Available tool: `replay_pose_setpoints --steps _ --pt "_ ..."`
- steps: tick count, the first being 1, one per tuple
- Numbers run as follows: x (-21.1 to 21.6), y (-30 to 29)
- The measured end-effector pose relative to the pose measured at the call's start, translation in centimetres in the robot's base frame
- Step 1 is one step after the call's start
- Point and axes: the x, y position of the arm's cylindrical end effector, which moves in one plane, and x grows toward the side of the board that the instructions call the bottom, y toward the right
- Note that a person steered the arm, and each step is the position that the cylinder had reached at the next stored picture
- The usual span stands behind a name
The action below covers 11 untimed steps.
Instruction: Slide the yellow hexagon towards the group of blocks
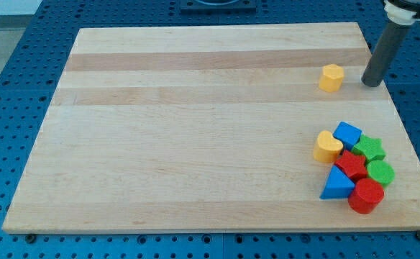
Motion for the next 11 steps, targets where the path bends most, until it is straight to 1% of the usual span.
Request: replay_pose_setpoints --steps 2,3,4,7,8,10,11 --pt "-0.8 -2.7" --pt "-4.3 -2.7" --pt "-4.2 -3.2" --pt "-2.9 -9.3" --pt "-1.5 -10.7" --pt "3.6 -10.8" --pt "4.3 -10.8"
